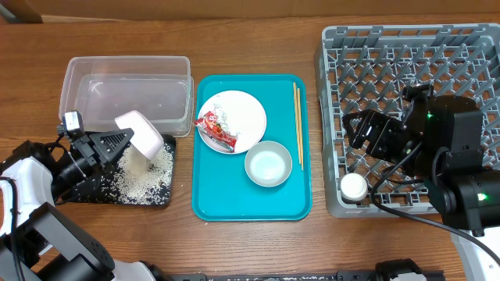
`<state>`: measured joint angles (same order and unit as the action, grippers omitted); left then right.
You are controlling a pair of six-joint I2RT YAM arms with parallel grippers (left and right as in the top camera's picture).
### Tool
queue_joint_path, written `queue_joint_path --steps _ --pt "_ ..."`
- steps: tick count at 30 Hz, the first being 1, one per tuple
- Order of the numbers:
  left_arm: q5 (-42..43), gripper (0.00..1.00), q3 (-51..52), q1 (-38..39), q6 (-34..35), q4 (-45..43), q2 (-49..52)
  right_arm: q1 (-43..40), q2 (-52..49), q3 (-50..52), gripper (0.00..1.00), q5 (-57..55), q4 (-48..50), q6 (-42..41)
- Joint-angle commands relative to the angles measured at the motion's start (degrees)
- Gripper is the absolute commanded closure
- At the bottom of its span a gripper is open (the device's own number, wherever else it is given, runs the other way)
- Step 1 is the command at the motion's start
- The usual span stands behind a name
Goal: Sort waste into correct bins and load items into the dishwasher
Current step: 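Tip the pink bowl to pour rice onto the black tray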
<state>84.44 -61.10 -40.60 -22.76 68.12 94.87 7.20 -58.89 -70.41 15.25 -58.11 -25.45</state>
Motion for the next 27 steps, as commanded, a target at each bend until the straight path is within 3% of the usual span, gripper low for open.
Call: queue_joint_path --steps 1,3,5,8,10,14,16,17,19,22,27 --pt "1.68 0.96 0.15 -1.36 -4.24 4.24 0.26 -0.2 0.22 -0.92 0.1 0.28 0.13 0.39" --pt "2.12 0.96 0.15 -1.64 -16.0 9.05 -0.07 -0.2 0.22 -0.92 0.1 0.31 -0.04 0.39" --pt "0.2 0.96 0.15 -2.19 -10.95 9.16 0.28 -0.2 0.22 -0.92 0.09 0.28 -0.04 0.39" --pt "-1.01 0.96 0.13 -2.6 -15.45 10.16 0.2 -0.2 0.22 -0.92 0.1 0.31 -0.24 0.39" --pt "-3.89 0.96 0.15 -2.93 -7.63 10.6 0.48 -0.2 0.22 -0.92 0.1 0.31 -0.28 0.39" --pt "-5.57 0.96 0.13 -3.06 -9.22 9.9 0.26 -0.2 0.22 -0.92 0.1 0.31 -0.42 0.39" --pt "-3.28 0.96 -0.07 -3.13 -15.08 10.43 0.13 -0.2 0.22 -0.92 0.1 0.31 -0.52 0.39" --pt "-5.03 0.96 -0.26 -3.39 -14.38 8.7 0.17 -0.2 0.22 -0.92 0.09 0.31 -0.68 0.39" --pt "-6.01 0.96 -0.24 -3.52 -6.62 8.31 0.15 -0.2 0.22 -0.92 0.09 0.31 -0.76 0.39" --pt "-7.98 0.96 -0.59 -0.44 -14.86 16.59 -0.59 -0.2 0.22 -0.92 0.09 0.28 -1.16 0.42" --pt "-16.57 0.96 -0.72 9.22 -13.92 19.8 -2.64 -0.2 0.22 -0.92 0.09 0.31 -0.66 0.39"
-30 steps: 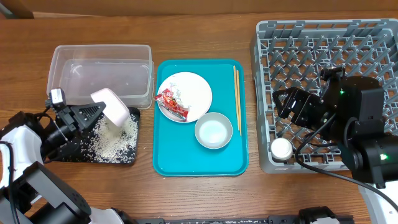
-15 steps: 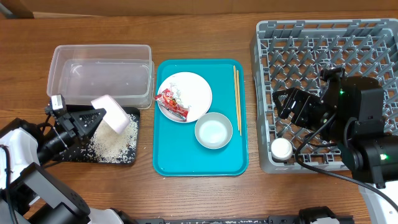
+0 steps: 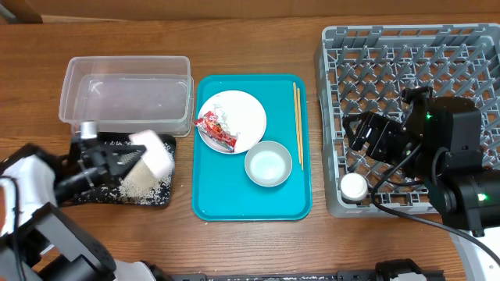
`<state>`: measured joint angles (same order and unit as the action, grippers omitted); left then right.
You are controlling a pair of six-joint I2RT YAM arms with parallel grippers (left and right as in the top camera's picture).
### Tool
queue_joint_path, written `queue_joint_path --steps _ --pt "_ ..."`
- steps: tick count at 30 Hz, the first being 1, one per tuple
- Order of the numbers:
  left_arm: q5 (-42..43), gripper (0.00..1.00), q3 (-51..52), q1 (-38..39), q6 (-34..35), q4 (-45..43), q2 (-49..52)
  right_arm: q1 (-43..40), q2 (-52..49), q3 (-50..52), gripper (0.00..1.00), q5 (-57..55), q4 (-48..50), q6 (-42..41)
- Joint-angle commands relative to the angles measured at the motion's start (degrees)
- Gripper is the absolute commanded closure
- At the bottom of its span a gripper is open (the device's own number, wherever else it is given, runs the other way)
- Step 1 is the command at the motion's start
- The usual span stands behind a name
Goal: Sort waste into correct bins and load items into the dishwasher
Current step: 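Tip the pink bowl to pour rice onto the black tray, then set the empty pink bowl back on the teal tray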
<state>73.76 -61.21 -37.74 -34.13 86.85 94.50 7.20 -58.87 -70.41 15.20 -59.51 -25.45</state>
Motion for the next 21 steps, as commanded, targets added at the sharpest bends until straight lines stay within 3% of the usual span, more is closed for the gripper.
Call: queue_joint_path --steps 1,4,6,9,13,18,20,21 --pt "-6.97 0.96 -0.59 9.62 -0.59 0.9 -2.62 -0.2 0.2 -0.92 0.09 0.33 0.96 0.39" --pt "-11.47 0.96 -0.52 19.19 5.49 -2.95 -2.8 -0.2 0.2 -0.92 0.09 0.35 1.66 0.39" --pt "-24.35 0.96 0.02 28.81 21.77 -12.33 -2.8 -0.2 0.2 -0.92 0.09 0.35 1.77 0.39" --pt "-36.61 0.96 -0.02 37.4 35.71 -19.41 -2.82 -0.2 0.2 -0.92 0.09 0.35 1.68 0.39" --pt "-46.21 0.96 -0.02 47.15 45.83 -25.44 -2.8 -0.2 0.2 -0.92 0.09 0.35 1.53 0.39" --pt "-69.53 0.96 0.0 62.9 60.11 -28.28 -2.75 -0.2 0.2 -0.92 0.09 0.33 1.57 0.39" --pt "-72.96 0.95 0.0 67.25 63.95 -28.76 -2.73 -0.2 0.2 -0.92 0.09 0.33 1.57 0.39" --pt "-72.87 0.9 0.0 68.96 64.67 -29.35 -2.73 -0.2 0.2 -0.92 0.09 0.33 1.57 0.39"
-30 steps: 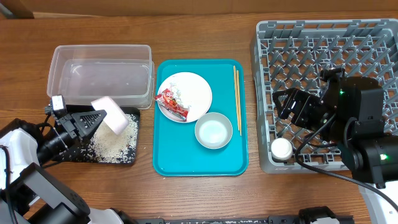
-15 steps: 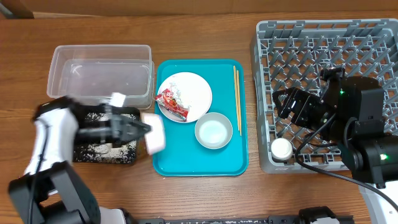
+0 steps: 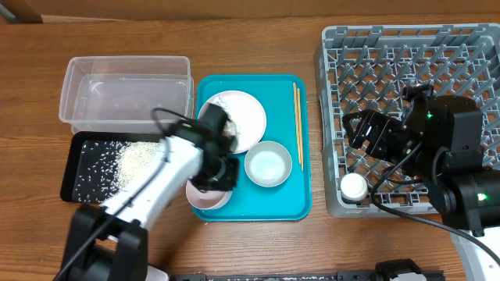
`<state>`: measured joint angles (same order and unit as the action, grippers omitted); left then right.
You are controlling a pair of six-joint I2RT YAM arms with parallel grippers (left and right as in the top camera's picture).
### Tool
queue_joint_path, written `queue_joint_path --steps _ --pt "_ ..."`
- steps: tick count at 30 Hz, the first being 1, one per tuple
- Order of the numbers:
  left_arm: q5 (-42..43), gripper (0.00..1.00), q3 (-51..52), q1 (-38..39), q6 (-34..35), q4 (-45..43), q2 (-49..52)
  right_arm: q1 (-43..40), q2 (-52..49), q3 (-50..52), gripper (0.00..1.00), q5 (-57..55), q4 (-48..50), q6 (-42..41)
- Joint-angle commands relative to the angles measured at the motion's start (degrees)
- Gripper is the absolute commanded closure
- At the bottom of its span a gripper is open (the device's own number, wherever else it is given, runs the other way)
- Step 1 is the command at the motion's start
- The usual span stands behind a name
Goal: Sort waste into correct bins and load items into the dishwasher
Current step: 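Set the empty pink bowl back on the teal tray, then pick the white tissue off the plate and drop it in the bin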
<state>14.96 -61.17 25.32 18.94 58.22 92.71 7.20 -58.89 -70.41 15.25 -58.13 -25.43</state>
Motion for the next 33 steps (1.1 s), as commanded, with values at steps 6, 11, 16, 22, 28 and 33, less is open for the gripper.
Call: queue_joint_path --steps 6,11,16,22,28,33 --pt "-15.15 0.68 -5.35 10.91 12.81 1.79 -0.98 -0.2 0.0 -0.92 0.09 0.28 0.28 0.37" --pt "-23.65 0.41 -14.21 7.32 11.58 3.87 -0.98 -0.2 -0.74 -0.92 0.08 0.28 0.15 0.39" --pt "-25.83 0.33 -15.43 1.44 4.92 -8.15 -0.11 -0.2 -1.92 -0.92 0.07 0.31 0.2 0.37" --pt "-23.54 0.33 -15.45 -2.49 4.11 -16.13 7.72 -0.2 -2.75 -0.92 0.07 0.31 -0.26 0.39" --pt "-16.57 0.39 -15.45 -2.47 0.72 -22.71 16.39 -0.2 -2.75 -0.92 0.07 0.33 -0.35 0.37" --pt "-16.37 0.96 -17.25 -2.71 0.81 -21.53 16.79 -0.2 -2.75 -0.92 0.07 0.31 -1.53 0.37"
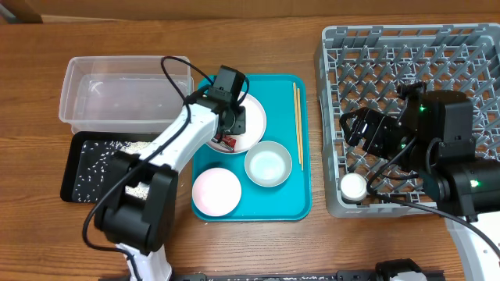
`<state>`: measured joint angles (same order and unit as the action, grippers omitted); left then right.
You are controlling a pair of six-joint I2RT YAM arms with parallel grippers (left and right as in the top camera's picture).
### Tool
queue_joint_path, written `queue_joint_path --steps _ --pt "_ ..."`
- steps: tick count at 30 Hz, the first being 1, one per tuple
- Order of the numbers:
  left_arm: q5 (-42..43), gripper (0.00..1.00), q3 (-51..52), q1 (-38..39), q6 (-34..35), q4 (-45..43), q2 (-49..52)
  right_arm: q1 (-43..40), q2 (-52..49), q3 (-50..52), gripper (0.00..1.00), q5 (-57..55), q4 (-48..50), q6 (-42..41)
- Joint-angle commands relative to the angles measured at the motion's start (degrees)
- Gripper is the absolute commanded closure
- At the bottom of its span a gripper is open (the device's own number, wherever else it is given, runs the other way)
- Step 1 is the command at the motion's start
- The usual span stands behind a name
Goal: Sort waste into correct bins and load items into the dishwasher
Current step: 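Pick the white tissue off the plate and drop it in the bin, then grasp the red snack wrapper on the plate with the left gripper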
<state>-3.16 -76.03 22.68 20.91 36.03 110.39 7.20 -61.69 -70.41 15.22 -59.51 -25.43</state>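
Observation:
On the teal tray (205, 209) stand a white plate (251, 109) with a red wrapper (226, 142), an empty white bowl (268, 165), an empty pink bowl (216, 191) and a pair of chopsticks (298, 117). My left gripper (233, 129) hangs over the plate's left part, right above the wrapper, holding nothing; its fingers are mostly hidden under the wrist. The right gripper (353, 129) hovers over the left side of the grey dishwasher rack (406, 47). A white cup (352, 186) sits in the rack's front left corner.
A clear plastic bin (125, 97) stands left of the tray. In front of it lies a black tray (74, 183) strewn with rice (129, 172). Bare wooden table runs along the front edge.
The left gripper has let go of the pink bowl, which now stands upright on the tray's front left corner. The gripper has moved back to above the plate and wrapper. The right arm has barely shifted.
The left gripper held the pink bowl tipped over the black tray, with rice piled under it, at both first moments. Then it held the bowl at the teal tray's front left corner. Now the bowl stands there free and the gripper is over the plate.

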Motion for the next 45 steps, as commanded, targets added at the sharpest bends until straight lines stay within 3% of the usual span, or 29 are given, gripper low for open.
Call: queue_joint_path --steps 1,8,12,15,16,17,18,20,21,26,31,35,37,43,45 --pt "1.73 0.96 -3.89 -0.24 -1.18 2.08 -1.46 -0.2 0.04 -0.92 0.07 0.33 -0.33 0.39" --pt "-2.4 0.96 -19.37 -5.81 -4.22 15.63 -7.91 -0.2 0.04 -0.92 0.07 0.33 -0.37 0.39" --pt "-9.99 0.96 -19.98 -11.5 -3.72 18.03 -9.03 -0.2 0.04 -0.92 0.07 0.35 -0.42 0.37" --pt "-9.68 0.94 -19.3 -16.57 -2.62 18.45 -7.89 -0.2 0.04 -0.92 0.07 0.33 -0.57 0.39" --pt "-7.19 0.82 -19.28 -17.79 -2.73 18.38 -7.43 -0.2 0.04 -0.92 0.07 0.33 -0.57 0.37" --pt "-3.06 0.58 -19.28 -19.02 -3.5 18.38 -6.82 -0.2 0.04 -0.92 0.07 0.33 -0.52 0.37" --pt "1.42 0.42 -19.28 -19.76 -5.6 18.6 -6.6 -0.2 0.04 -0.92 0.07 0.33 -0.44 0.39" --pt "8.04 0.26 -19.41 -20.2 -9.14 19.47 -6.75 -0.2 0.04 -0.92 0.07 0.33 -0.44 0.39" --pt "8.83 0.22 -19.69 -20.17 -9.22 19.85 -7.08 -0.2 0.04 -0.92 0.07 0.33 -0.48 0.42" --pt "10.38 0.33 -20.22 -15.45 -7.43 22.8 -8.2 -0.2 0.04 -0.92 0.07 0.33 -0.59 0.39" --pt "5.18 0.4 -17.11 -8.17 3.3 26.01 -6.56 -0.2 0.04 -0.92 0.07 0.31 -0.61 0.39" --pt "-1.88 0.4 -9.88 -4.42 12.31 21.55 -4.74 -0.2 0.0 -0.92 0.07 0.31 -0.57 0.37" --pt "-0.33 0.46 -5.33 -3.89 14.88 17.2 -2.89 -0.2 -0.02 -0.92 0.07 0.31 -0.59 0.39" --pt "3.26 0.59 -2.6 -3.89 15.04 10.56 0.76 -0.2 -0.07 -0.92 0.07 0.31 -0.57 0.37" --pt "3.48 0.73 -2.6 -3.89 14.32 10.47 1.46 -0.2 -0.07 -0.92 0.07 0.31 -0.59 0.39"
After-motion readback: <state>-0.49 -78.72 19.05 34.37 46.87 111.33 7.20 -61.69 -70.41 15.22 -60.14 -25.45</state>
